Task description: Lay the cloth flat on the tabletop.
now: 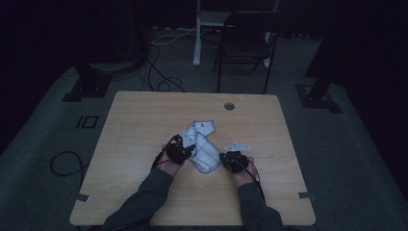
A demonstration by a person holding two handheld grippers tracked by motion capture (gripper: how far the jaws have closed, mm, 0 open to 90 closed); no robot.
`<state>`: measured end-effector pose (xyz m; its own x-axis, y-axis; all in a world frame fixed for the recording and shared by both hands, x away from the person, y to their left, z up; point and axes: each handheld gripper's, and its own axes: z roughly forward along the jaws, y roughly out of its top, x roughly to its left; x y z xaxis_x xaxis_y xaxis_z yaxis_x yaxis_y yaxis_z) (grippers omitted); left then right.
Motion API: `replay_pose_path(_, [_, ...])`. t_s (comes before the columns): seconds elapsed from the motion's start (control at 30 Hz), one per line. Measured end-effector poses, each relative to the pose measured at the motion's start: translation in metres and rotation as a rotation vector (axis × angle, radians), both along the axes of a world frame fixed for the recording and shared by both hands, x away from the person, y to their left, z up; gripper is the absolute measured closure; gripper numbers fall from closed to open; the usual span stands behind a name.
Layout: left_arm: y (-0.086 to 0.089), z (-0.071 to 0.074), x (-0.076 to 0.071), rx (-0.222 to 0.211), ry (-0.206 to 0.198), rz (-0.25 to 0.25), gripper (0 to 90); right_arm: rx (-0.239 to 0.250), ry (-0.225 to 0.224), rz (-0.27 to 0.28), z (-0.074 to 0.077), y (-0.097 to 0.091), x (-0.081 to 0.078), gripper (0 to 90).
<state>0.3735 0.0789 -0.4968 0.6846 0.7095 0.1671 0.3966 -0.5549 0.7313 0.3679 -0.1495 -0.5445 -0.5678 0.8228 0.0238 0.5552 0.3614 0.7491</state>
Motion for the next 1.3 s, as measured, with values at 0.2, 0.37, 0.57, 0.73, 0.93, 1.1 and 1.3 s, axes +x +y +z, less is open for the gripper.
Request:
replay_pose_path(0.2, [-0.013,-0.012,-0.006,0.015,0.022,-0.048,60.6,0.001,0.000,0.002,0.000,0.000,0.000,86.7])
replay_pose_path(0.37, [-0.016,-0.023,-0.004,0.072,0.030,0.006,66.8,0.001,0.000,0.007,0.000,-0.001,0.000,86.7])
replay_pose_path(0.57, [-0.007,-0.010,-0.001,0.042,0.022,0.028,88.9,0.001,-0.003,0.003,0.001,-0.001,-0.001,86.7])
replay_pose_path(0.73, [0.006,0.007,0.005,-0.011,-0.008,0.061,89.0,0.013,-0.021,0.003,0.007,-0.003,-0.004,86.7])
replay_pose_path(0.93, [0.026,0.025,0.014,-0.042,-0.031,0.118,89.0,0.021,-0.037,0.008,0.013,-0.005,-0.008,86.7])
replay_pose_path(1.1, [0.043,0.036,0.023,-0.065,-0.045,0.169,89.0,0.028,-0.043,0.010,0.016,-0.005,-0.012,86.7])
replay_pose_path(1.3, [0.057,0.040,0.035,-0.055,-0.047,0.215,89.1,0.048,-0.052,0.022,0.021,-0.006,-0.016,86.7])
